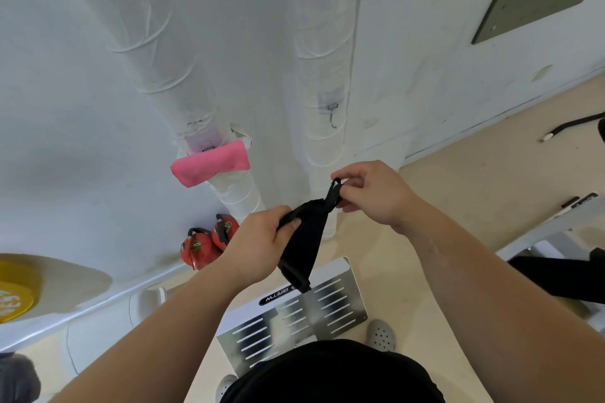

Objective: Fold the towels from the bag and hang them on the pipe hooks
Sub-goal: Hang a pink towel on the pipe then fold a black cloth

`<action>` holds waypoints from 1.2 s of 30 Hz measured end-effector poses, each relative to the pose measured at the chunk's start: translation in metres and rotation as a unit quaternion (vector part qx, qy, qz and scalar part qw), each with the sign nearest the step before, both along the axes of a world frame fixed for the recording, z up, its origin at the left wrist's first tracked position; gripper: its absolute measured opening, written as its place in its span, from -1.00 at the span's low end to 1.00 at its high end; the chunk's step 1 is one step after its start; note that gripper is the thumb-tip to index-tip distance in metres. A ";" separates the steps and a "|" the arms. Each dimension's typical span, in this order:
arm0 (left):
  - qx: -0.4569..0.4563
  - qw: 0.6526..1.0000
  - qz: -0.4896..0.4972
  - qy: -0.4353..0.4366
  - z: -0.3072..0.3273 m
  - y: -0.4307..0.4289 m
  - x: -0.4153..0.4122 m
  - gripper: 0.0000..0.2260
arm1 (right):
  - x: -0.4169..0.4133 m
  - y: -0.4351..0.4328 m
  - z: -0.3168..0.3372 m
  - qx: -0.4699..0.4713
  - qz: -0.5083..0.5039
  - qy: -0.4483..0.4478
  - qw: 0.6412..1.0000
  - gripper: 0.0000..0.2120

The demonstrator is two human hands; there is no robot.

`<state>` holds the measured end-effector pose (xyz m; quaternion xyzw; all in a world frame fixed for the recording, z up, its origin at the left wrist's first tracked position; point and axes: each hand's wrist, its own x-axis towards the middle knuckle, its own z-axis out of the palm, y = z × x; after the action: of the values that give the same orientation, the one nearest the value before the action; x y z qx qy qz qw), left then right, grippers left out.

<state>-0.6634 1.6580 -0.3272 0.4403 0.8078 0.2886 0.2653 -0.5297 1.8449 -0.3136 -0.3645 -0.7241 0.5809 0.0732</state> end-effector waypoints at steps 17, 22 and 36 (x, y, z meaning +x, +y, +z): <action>0.030 0.960 0.057 -0.271 0.000 0.081 -0.006 -0.58 | -0.033 0.017 -0.024 -0.099 -0.141 0.118 0.978 -0.88; 0.046 0.951 0.092 -0.292 -0.016 0.132 -0.008 -0.86 | -0.047 0.042 -0.050 -0.119 -0.166 0.090 0.975 -0.83; 0.048 0.967 0.111 -0.222 -0.065 0.217 -0.028 -0.82 | -0.070 0.125 -0.090 -0.098 -0.166 0.089 0.977 -0.86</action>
<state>-0.6915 1.8754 -0.3923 0.2847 0.7578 0.4451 0.3829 -0.5999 1.9700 -0.4035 -0.4319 -0.5838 0.6586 0.1970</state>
